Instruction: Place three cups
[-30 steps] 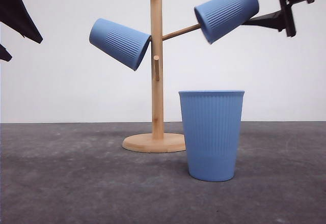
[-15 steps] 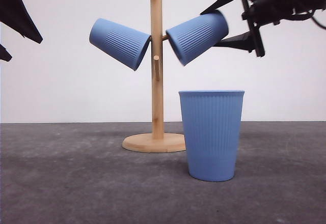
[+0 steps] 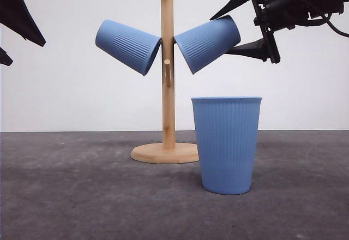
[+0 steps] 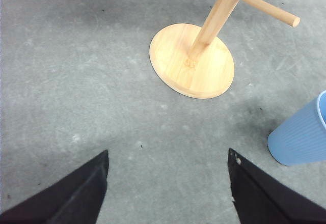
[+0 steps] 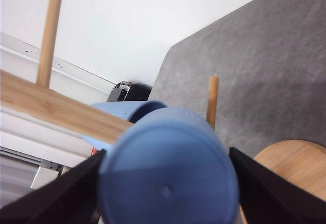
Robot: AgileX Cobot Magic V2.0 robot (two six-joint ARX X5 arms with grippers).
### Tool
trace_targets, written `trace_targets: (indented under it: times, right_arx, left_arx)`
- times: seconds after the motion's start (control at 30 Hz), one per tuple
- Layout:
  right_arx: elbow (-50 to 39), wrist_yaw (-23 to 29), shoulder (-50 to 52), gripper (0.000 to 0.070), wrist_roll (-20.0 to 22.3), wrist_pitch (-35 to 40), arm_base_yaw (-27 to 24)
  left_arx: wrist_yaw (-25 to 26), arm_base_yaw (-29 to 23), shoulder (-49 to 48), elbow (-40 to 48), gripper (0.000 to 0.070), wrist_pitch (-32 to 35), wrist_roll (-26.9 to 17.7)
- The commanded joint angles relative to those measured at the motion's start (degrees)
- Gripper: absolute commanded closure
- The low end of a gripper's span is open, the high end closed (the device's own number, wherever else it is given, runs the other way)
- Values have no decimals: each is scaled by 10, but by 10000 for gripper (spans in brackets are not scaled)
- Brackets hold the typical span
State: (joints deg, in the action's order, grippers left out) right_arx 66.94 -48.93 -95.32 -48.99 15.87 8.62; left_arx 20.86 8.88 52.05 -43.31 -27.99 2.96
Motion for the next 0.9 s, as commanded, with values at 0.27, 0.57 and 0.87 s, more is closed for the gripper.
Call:
trace_targets:
  times: [0.27,0.57,0.87]
  right_arx:
    - [13,4,-12,124,20,17,-5]
    - [13,12,46,124,96,-65,-36]
    - [13,81,151,127,306,-356,-11]
  left_arx:
    - [-1,1,5,-1,268,6,-3]
    - [-1,1,5,-1,268,6,-3]
    - [-1,1,5,-1,268,6,-3]
